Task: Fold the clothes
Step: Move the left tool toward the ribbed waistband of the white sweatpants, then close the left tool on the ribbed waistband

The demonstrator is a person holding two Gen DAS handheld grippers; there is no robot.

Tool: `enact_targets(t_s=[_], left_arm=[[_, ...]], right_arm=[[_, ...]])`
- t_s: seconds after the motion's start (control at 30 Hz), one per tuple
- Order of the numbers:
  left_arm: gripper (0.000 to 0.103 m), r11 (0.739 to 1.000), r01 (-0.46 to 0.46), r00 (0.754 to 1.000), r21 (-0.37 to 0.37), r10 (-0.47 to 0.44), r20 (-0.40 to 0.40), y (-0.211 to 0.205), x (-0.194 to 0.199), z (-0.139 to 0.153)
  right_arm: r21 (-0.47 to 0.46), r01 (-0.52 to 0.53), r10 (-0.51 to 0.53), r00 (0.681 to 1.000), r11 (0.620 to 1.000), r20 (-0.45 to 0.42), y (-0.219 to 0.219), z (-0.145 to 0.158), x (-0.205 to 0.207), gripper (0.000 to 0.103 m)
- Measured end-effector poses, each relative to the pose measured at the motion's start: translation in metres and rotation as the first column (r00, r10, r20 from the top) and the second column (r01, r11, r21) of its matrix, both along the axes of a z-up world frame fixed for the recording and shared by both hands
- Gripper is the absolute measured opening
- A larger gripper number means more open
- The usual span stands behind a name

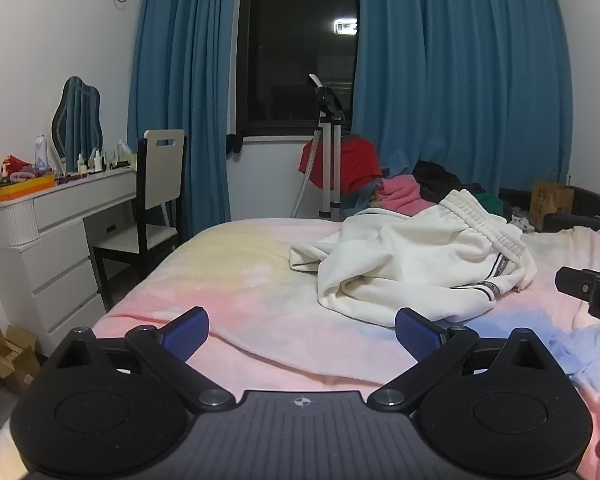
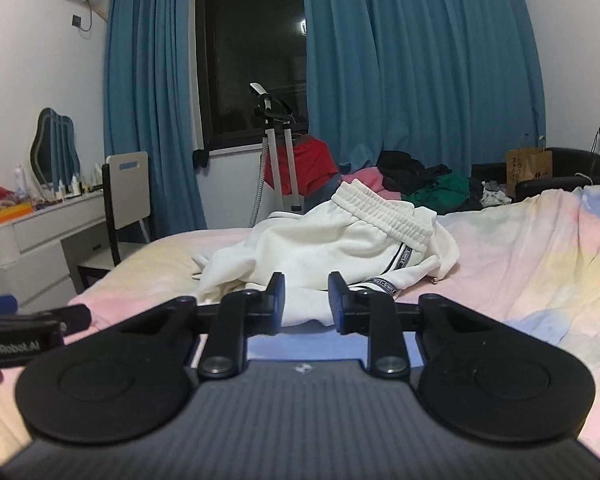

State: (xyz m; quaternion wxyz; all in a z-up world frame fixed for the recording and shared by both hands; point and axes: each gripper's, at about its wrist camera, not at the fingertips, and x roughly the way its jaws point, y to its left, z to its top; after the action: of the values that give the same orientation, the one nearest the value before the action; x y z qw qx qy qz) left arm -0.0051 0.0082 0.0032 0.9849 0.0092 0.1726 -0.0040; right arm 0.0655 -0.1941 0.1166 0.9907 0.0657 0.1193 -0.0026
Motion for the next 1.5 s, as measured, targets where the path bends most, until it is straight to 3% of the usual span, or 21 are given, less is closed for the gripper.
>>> enact_targets(t_s=[0.33,0.57,0.73,1.0,1.13,1.2,1.3,1.33,1.4,1.5], left_arm=[[0.098,0.995,0.082,0.996,-0.049,-0.084,-0.041,-0.007,0.012,-0.011],[0.097,0.988,0.142,0.986,-0.051,-0.146,-0.079,-0.048,0.066,-0.001],[0.096,0.98,0.192,0.977,-0.058,-0.196,-0.083,-0.105,0.15,0.007],[0.093,0.958,0.223,0.968,-0.18,-0.239,-0.071,-0.198,0.308,0.011],[0.093,0.945,0.212,0.967,-0.25,-0.24,-0.087,-0.238,0.366,0.004],[0.093,0.947,0.206,0.965,-0.245,-0.238,-0.107,-0.258,0.388,-0.004],[0.083,0.975,0.163,0.973,-0.152,-0.185,-0.141,-0.286,0.412,-0.016],[0.081,0.976,0.154,0.973,-0.153,-0.177,-0.145,-0.289,0.417,-0.018],[0.062,0.977,0.129,0.975,-0.17,-0.156,-0.157,-0.289,0.423,-0.02],[0.056,0.964,0.12,0.973,-0.236,-0.161,-0.163,-0.271,0.417,-0.014]], right_arm=[[0.012,0.065,-0.065,0.998,0.998,0.011,-0.015,0.017,-0.006,0.02],[0.104,0.128,-0.125,0.991,0.986,-0.037,-0.047,0.018,-0.003,0.019],[0.136,0.182,-0.172,0.982,0.974,-0.08,-0.067,0.006,0.009,0.019],[0.182,0.223,-0.194,0.967,0.958,-0.163,-0.088,-0.035,0.055,0.02],[0.195,0.24,-0.204,0.961,0.951,-0.188,-0.095,-0.057,0.078,0.021],[0.205,0.251,-0.211,0.957,0.946,-0.2,-0.1,-0.067,0.088,0.021],[0.202,0.273,-0.232,0.951,0.94,-0.206,-0.102,-0.078,0.096,0.022],[0.201,0.274,-0.233,0.95,0.94,-0.207,-0.103,-0.081,0.097,0.022],[0.202,0.279,-0.237,0.949,0.939,-0.209,-0.104,-0.084,0.099,0.022],[0.202,0.29,-0.251,0.947,0.935,-0.201,-0.106,-0.085,0.097,0.022]])
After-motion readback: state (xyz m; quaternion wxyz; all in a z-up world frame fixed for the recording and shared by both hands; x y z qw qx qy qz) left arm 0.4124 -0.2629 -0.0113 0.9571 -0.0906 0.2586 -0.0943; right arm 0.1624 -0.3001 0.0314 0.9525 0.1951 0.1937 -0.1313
